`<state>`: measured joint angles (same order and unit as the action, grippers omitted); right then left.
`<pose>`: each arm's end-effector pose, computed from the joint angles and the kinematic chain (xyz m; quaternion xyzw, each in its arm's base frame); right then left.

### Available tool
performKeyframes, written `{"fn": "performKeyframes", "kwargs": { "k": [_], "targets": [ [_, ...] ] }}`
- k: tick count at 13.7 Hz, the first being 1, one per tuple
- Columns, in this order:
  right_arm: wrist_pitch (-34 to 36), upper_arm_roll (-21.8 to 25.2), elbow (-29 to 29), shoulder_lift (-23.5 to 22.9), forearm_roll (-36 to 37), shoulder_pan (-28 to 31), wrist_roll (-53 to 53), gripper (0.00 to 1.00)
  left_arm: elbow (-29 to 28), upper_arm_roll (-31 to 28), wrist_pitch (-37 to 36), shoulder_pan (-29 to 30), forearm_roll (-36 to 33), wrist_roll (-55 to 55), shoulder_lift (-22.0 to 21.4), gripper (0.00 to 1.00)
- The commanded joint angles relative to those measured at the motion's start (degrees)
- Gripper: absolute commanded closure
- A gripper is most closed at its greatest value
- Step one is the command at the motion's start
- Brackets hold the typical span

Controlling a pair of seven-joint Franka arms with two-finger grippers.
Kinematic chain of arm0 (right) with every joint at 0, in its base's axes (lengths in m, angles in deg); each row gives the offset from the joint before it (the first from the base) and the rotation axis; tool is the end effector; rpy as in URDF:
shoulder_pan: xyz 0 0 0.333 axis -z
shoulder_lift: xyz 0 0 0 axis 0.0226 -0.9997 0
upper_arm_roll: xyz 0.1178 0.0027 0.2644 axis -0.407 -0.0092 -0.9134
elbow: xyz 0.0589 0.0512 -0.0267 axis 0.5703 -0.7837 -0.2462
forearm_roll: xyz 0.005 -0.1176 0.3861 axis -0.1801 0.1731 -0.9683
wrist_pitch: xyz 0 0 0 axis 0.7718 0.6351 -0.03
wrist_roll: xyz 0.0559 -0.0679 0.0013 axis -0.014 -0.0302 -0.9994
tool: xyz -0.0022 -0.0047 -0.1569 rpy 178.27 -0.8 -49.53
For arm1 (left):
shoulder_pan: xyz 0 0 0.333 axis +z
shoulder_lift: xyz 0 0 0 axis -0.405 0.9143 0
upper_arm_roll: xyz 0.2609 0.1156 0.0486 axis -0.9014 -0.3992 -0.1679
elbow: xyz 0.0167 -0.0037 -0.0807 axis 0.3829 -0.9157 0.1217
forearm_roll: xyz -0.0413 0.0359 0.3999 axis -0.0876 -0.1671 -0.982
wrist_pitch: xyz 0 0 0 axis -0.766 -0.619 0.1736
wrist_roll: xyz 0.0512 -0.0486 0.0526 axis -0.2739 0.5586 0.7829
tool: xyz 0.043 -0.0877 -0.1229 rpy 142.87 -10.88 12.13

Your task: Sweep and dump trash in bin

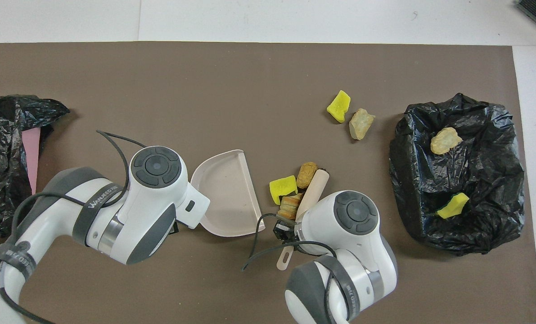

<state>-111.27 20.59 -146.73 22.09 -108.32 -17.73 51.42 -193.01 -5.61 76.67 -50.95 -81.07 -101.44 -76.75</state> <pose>0.4060 0.3249 0.2593 -0.9583 0.2408 0.1330 0.0778 0.4626 -0.2324 0.2864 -0.7709 0.6204 0.1376 0.0432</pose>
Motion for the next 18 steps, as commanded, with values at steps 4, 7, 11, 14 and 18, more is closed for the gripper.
{"fn": "performKeyframes", "kwargs": {
  "k": [4, 7, 11, 14, 18],
  "targets": [
    [-0.62, -0.16, 7.69, -4.58, -5.43, -7.06, 0.82, 1.00, -2.30, -0.69, 1.90, -1.41, -0.41, 2.24, -1.92, 1.00],
    [-0.27, -0.16, 9.98, -4.75, -5.43, -11.11, 1.17, 1.00, -2.83, -0.69, 2.51, -1.33, 0.38, 2.86, -1.92, 1.00],
    [4.56, 0.28, 12.27, -4.40, 1.74, -10.95, 0.65, 1.00, -2.91, -0.69, 2.87, -1.33, 1.34, 3.03, -1.92, 1.00],
    [8.94, 0.37, 13.50, -4.40, 10.97, -7.27, -1.63, 1.00, -2.91, -0.69, 2.78, -0.98, 1.43, 2.95, -1.92, 1.00],
    [18.70, 0.28, 21.92, -7.72, 23.37, 2.04, -11.11, 1.00, -2.48, -0.86, 2.78, -0.54, 1.43, 2.94, -1.74, 1.00]
  ]
}}
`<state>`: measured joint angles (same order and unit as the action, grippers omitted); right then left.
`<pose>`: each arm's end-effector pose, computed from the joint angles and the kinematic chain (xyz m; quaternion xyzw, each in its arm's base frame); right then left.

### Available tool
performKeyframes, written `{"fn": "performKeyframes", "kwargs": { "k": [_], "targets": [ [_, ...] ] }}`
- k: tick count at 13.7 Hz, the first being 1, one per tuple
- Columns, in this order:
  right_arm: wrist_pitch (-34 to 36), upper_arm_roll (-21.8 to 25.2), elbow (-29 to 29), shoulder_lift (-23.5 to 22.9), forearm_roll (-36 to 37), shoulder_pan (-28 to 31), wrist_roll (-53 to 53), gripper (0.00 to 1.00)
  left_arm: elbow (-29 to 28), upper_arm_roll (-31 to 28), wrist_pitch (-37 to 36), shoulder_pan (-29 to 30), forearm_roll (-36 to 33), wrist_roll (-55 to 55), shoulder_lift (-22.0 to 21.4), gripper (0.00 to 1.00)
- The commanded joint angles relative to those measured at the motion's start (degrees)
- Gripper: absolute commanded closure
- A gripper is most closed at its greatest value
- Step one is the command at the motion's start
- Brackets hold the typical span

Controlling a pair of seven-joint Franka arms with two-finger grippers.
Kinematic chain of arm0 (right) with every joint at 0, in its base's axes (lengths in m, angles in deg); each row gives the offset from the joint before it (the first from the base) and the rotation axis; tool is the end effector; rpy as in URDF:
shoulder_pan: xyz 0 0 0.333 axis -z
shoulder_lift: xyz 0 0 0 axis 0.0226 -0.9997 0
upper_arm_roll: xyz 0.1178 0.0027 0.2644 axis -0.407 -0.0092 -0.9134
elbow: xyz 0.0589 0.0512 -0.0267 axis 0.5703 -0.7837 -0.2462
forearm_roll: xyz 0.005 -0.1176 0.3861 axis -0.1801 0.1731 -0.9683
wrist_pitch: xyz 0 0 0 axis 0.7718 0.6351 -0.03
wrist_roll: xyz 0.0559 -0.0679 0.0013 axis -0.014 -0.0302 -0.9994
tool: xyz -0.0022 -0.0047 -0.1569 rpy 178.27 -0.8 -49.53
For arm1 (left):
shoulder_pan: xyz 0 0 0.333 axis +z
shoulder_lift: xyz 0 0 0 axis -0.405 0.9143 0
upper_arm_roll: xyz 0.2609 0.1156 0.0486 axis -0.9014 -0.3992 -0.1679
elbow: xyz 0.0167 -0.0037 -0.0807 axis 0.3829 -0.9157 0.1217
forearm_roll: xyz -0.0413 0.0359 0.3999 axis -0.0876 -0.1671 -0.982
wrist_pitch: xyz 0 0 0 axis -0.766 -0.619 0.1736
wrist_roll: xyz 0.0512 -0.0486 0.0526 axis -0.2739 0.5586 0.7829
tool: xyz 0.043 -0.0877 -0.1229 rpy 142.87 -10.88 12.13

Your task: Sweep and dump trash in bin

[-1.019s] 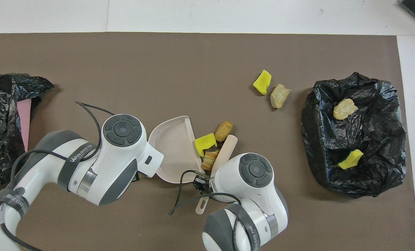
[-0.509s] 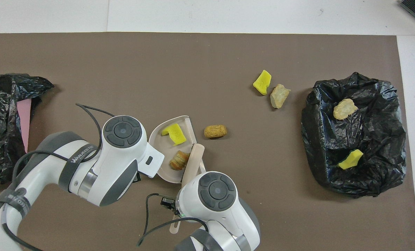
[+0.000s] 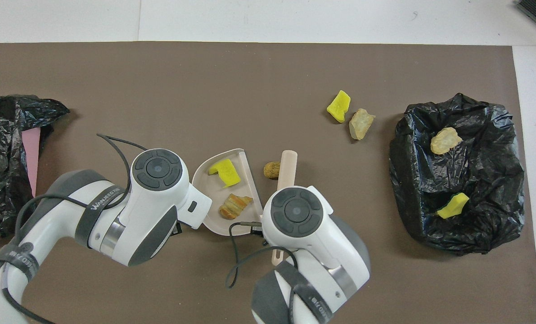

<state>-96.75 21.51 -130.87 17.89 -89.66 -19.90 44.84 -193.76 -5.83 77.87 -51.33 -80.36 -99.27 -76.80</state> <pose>0.4465 0.3409 0.3209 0.9946 -0.0698 -0.0741 0.0179 0.4604 -0.2349 0.2821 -0.7836 0.6058 0.1317 0.0407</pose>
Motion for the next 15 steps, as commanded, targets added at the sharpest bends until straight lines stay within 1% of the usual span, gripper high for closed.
{"fn": "performKeyframes", "kwargs": {
  "k": [1, 2, 4, 6, 7, 9, 10, 11, 12, 13, 15],
  "targets": [
    [5.76, -0.56, 8.70, -5.19, 6.65, 5.89, -5.17, 1.00, -1.55, -0.64, 1.58, -0.16, 0.73, 0.77, -1.52, 1.00],
    [6.64, -0.56, 10.73, -6.86, 8.67, 8.60, -7.26, 1.00, -1.46, -0.64, 1.75, -0.16, 0.73, 0.77, -1.43, 1.00],
    [6.57, -0.56, 11.36, -8.45, 11.66, 12.39, -14.11, 1.00, -1.46, -0.64, 1.76, -0.16, 0.73, 0.86, -1.43, 1.00],
    [6.48, -0.29, 11.45, -10.91, 18.32, 14.24, -15.98, 1.00, -1.46, -0.64, 2.10, -0.16, 0.90, 0.86, -1.43, 1.00],
    [6.57, -0.29, 12.49, -12.40, 21.75, 14.95, -16.07, 1.00, -1.46, -0.64, 2.11, -0.07, 0.99, 0.86, -1.34, 1.00],
    [8.66, -0.47, 15.74, -14.25, 28.61, 15.83, -16.68, 1.00, -1.46, -0.64, 2.28, 0.02, 0.99, 0.86, -1.34, 1.00],
    [10.50, -0.38, 18.02, -15.56, 30.55, 16.10, -17.64, 1.00, -1.46, -0.64, 2.37, 0.19, 0.99, 0.86, -1.34, 1.00],
    [11.91, -0.38, 21.17, -16.79, 30.84, 16.10, -18.44, 1.00, -1.46, -0.64, 2.37, 0.37, 0.99, 0.86, -1.25, 1.00],
    [12.97, -0.38, 22.77, -17.68, 30.93, 16.10, -19.05, 1.00, -1.46, -0.64, 2.37, 0.46, 0.99, 0.86, -1.25, 1.00],
    [12.89, -0.29, 22.88, -17.95, 31.01, 16.27, -20.45, 1.00, -1.46, -0.64, 2.37, 0.55, 0.99, 0.86, -1.25, 1.00],
    [12.11, -0.29, 22.44, -19.52, 32.06, 18.72, -21.52, 1.00, -1.46, -0.64, 2.37, 0.55, 0.99, 0.86, -1.25, 1.00]
  ]
}}
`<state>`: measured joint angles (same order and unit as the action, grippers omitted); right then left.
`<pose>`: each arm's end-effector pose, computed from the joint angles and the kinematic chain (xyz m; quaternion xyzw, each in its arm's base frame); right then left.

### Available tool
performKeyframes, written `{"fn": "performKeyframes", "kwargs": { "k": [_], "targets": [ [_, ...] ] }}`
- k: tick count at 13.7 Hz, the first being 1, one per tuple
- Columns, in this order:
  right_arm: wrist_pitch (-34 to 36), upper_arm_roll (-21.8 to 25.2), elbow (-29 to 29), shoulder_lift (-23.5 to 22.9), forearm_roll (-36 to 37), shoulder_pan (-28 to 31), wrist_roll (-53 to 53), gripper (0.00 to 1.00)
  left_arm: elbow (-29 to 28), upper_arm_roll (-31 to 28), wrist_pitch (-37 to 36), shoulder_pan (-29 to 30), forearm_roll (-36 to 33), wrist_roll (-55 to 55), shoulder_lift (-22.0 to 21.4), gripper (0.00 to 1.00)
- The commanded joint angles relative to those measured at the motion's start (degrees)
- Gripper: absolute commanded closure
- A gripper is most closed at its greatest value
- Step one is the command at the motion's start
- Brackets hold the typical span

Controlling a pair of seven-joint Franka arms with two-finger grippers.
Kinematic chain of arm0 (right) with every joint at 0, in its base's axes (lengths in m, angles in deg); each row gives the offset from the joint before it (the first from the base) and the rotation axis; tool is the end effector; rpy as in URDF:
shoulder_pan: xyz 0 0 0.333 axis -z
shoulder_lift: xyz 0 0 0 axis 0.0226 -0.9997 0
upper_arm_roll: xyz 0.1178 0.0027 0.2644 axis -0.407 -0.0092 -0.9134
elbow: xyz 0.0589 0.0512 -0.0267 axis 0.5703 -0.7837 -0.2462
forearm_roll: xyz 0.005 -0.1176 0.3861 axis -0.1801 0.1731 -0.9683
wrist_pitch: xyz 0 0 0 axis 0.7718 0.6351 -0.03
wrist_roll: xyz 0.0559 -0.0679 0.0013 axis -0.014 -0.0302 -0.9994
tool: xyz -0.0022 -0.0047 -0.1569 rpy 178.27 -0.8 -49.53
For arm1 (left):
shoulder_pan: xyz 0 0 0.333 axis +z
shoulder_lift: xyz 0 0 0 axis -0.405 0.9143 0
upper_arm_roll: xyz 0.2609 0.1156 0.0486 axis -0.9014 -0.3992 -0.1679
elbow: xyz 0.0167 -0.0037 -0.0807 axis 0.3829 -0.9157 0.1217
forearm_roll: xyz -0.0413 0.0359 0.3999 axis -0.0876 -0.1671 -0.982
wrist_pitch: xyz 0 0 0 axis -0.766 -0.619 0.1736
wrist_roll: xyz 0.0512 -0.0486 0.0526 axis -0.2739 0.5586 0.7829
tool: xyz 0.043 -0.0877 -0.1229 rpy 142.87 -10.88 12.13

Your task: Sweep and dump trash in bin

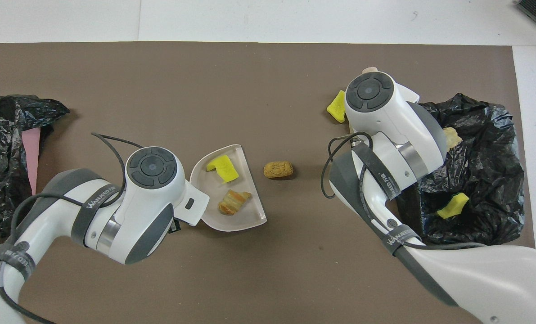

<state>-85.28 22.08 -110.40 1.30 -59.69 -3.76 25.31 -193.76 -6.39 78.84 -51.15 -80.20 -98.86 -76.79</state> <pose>0.6143 0.1471 0.3092 0.9761 0.0346 -0.0482 0.2093 0.4657 -0.2308 0.2828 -0.7906 0.5984 0.1235 0.0402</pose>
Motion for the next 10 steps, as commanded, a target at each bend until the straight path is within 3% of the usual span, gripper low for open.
{"fn": "performKeyframes", "kwargs": {
  "k": [1, 6, 10],
  "targets": [
    [0.72, -0.86, 1.96, -3.73, 2.96, 2.86, -1.99, 1.00, -1.46, -0.08, 1.40, 0.36, 0.83, 0.45, -1.26, 1.00],
    [1.42, -1.29, 1.87, -4.79, 1.22, 1.72, -5.95, 1.00, -1.46, -0.08, 1.40, 0.45, 1.26, 0.45, -1.26, 1.00],
    [0.63, -1.38, 1.61, -4.70, -3.53, -2.48, -6.30, 1.00, -1.46, -0.08, 1.32, 0.45, 1.35, 0.54, -1.26, 1.00]
  ]
}}
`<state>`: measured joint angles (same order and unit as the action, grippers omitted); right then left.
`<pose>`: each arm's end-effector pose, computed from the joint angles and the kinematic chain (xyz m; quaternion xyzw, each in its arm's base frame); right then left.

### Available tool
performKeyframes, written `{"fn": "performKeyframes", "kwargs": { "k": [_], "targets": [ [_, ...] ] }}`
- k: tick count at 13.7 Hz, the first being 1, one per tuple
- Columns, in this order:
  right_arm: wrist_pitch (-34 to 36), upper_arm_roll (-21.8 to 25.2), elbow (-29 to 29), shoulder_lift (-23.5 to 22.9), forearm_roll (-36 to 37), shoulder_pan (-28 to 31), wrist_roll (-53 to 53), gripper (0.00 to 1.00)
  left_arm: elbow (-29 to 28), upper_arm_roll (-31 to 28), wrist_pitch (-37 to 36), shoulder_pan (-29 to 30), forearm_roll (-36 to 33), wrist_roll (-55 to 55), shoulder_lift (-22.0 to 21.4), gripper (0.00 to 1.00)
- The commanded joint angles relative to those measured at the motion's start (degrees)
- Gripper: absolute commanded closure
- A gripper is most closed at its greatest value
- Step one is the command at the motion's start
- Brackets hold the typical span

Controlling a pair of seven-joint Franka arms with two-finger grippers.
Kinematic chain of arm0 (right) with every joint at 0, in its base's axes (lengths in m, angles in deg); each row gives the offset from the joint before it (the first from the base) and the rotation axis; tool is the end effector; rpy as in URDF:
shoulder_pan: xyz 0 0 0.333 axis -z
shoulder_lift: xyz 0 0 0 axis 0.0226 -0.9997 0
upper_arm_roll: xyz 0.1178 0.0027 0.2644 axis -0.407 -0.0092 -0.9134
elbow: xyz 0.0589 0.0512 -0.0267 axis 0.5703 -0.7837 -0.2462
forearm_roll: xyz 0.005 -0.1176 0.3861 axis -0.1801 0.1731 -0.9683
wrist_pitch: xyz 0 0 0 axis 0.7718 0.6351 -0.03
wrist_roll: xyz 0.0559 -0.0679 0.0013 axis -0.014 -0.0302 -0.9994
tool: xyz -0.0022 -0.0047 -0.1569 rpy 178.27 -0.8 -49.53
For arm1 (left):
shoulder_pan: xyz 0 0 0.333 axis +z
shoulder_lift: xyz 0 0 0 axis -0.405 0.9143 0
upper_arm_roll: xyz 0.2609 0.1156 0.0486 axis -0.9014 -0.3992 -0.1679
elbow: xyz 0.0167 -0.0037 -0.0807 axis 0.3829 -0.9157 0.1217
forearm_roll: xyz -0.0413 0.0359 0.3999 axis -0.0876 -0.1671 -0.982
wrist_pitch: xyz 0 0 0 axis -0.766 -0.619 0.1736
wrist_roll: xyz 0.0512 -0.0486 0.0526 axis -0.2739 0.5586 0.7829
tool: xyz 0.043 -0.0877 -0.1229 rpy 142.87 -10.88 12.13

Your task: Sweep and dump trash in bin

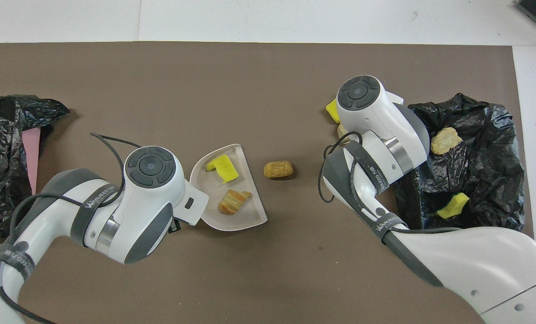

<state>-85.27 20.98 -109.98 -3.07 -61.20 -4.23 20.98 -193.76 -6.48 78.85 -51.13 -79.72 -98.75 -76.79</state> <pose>0.6068 0.1660 0.2646 0.9731 0.0865 -0.0923 0.1925 0.4657 -0.2308 0.2827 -0.7932 0.5953 0.1230 0.0366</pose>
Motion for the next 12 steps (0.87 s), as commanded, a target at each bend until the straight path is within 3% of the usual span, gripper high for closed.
{"fn": "performKeyframes", "kwargs": {
  "k": [1, 12],
  "targets": [
    [0.63, -0.28, 1.19, -0.33, -3.84, -3.34, -1.87, 1.00, -1.46, 0.00, 1.30, 0.43, 0.88, 0.43, -1.26, 1.00],
    [4.23, -0.46, -0.83, 3.79, -22.65, -16.43, 0.50, 1.00, -2.25, 0.09, 1.47, -0.18, 1.32, 3.95, -1.78, 1.00]
  ]
}}
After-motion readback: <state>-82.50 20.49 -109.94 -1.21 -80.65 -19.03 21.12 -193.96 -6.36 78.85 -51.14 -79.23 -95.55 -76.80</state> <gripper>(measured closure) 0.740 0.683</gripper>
